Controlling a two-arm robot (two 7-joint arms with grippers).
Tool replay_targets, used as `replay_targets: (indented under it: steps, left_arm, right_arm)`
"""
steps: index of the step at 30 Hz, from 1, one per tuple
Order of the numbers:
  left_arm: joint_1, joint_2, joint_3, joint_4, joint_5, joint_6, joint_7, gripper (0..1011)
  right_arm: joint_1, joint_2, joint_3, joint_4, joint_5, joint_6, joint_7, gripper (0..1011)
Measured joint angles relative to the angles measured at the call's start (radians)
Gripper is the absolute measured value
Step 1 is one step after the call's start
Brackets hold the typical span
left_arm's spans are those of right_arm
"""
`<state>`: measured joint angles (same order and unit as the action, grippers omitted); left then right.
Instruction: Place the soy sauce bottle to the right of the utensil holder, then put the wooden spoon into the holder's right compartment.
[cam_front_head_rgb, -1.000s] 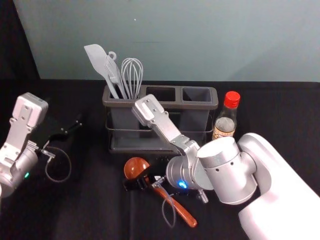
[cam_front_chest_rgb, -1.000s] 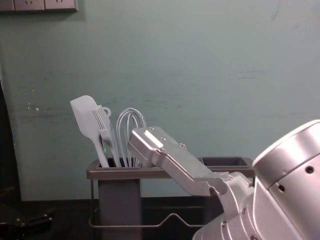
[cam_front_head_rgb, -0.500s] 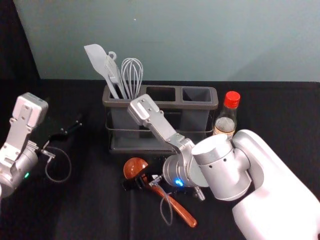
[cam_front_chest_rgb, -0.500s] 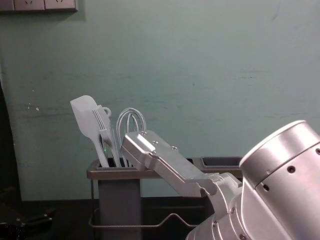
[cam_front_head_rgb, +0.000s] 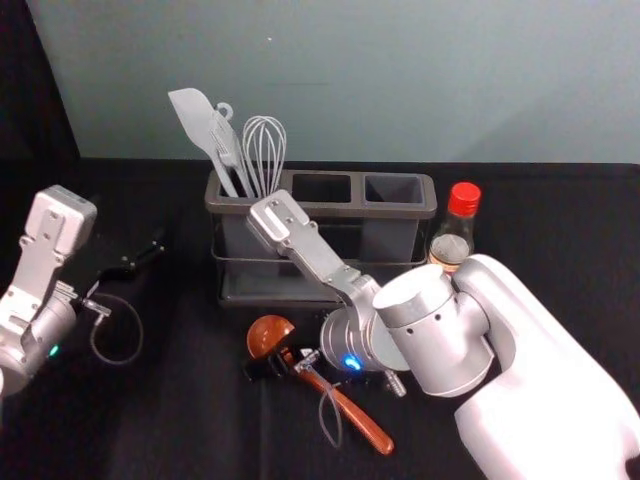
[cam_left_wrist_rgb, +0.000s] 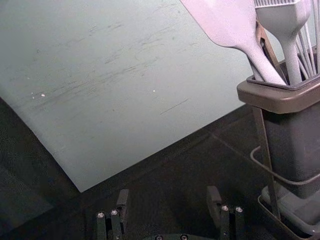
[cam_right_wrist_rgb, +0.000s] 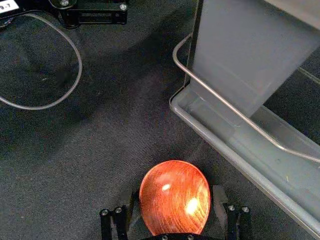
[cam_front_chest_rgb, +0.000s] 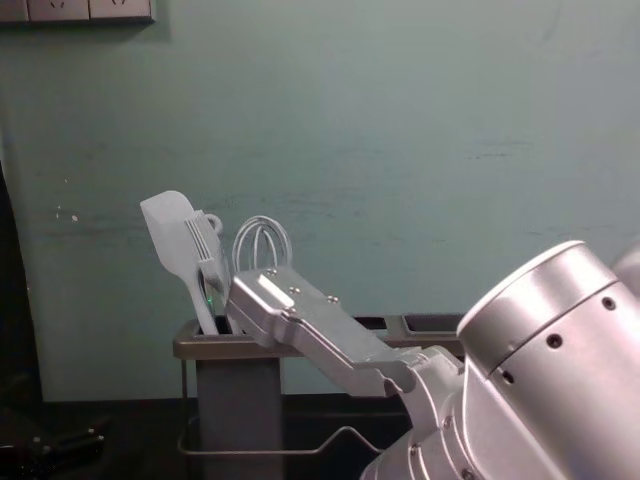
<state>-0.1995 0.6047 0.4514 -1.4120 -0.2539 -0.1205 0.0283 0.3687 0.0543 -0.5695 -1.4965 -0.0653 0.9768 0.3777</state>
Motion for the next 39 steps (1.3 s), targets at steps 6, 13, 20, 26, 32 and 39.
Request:
replay_targets:
  steps: [6,13,20,26,32,39]
  left_arm:
    - [0.000,0.000,0.000,0.000,0.000,0.000,0.000,1000]
    - [0.000,0.000,0.000,0.000,0.000,0.000,0.000,1000]
    - [0.000,0.000,0.000,0.000,0.000,0.000,0.000,1000]
    - [0.000,0.000,0.000,0.000,0.000,0.000,0.000,1000]
    - [0.000,0.000,0.000,0.000,0.000,0.000,0.000,1000]
    - [0.000,0.000,0.000,0.000,0.000,0.000,0.000,1000]
  right_arm:
    - [0.008,-0.007,-0.003,0.011,-0.013,-0.003,0.008,1003]
    - [0.010,-0.018,0.001,0.019,-0.027,-0.007,0.016,1002]
    - [0.010,-0.023,0.008,0.026,-0.037,-0.008,0.029,1003]
    - [0.007,-0.027,0.014,0.030,-0.046,-0.012,0.039,1003]
    - [0.002,-0.031,0.023,0.029,-0.057,-0.020,0.045,920]
    - [-0.004,-0.038,0.033,0.027,-0.066,-0.024,0.050,837]
